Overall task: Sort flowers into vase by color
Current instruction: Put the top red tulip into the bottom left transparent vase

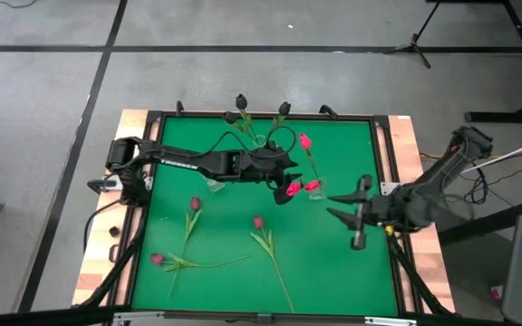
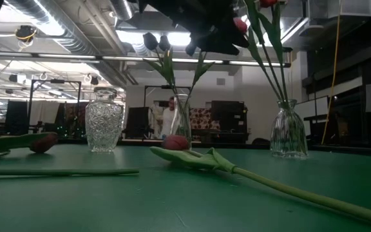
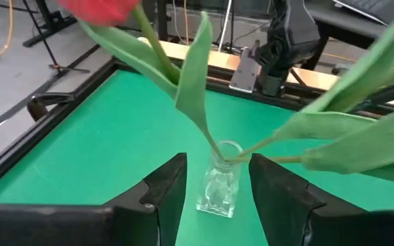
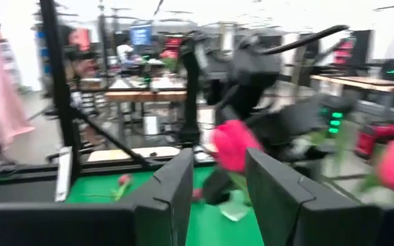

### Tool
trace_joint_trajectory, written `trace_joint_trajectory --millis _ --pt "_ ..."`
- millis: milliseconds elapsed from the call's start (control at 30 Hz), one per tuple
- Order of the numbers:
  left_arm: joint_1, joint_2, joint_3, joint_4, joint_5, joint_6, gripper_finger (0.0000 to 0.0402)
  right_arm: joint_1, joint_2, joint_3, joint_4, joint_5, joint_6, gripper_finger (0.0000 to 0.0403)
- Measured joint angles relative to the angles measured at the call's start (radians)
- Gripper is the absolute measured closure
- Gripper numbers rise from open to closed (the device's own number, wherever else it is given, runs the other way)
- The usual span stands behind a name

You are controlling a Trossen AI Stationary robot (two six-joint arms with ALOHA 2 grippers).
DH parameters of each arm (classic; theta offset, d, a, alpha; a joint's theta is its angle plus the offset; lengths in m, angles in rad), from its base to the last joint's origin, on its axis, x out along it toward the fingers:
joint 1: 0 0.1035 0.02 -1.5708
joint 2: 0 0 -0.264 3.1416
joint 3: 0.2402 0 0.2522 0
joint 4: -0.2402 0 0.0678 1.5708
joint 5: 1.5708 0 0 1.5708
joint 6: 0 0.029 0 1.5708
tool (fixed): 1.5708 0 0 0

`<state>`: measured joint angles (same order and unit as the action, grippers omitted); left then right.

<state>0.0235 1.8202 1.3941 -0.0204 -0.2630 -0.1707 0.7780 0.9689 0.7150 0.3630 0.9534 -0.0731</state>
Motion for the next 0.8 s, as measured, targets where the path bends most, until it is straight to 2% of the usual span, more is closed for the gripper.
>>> trace_joint_trajectory --millis 167,367,567,800 --pt "0.000 0.000 0.000 -0.002 -0.001 0.000 0.0245 -0.112 0.098 0.016 0.054 -0.163 0.025 0.0272" --pt "0.004 0.000 0.000 0.030 -0.009 0.016 0.0245 -0.164 0.253 0.142 0.020 -0.231 0.012 0.0272" --pt "0.010 0.000 0.000 0.084 -0.010 0.016 0.0245 -0.172 0.396 0.309 -0.103 -0.220 -0.010 0.0272" --pt "0.010 0.000 0.000 0.091 -0.010 0.016 0.0245 -0.186 0.494 0.409 -0.154 -0.036 -0.061 0.0272"
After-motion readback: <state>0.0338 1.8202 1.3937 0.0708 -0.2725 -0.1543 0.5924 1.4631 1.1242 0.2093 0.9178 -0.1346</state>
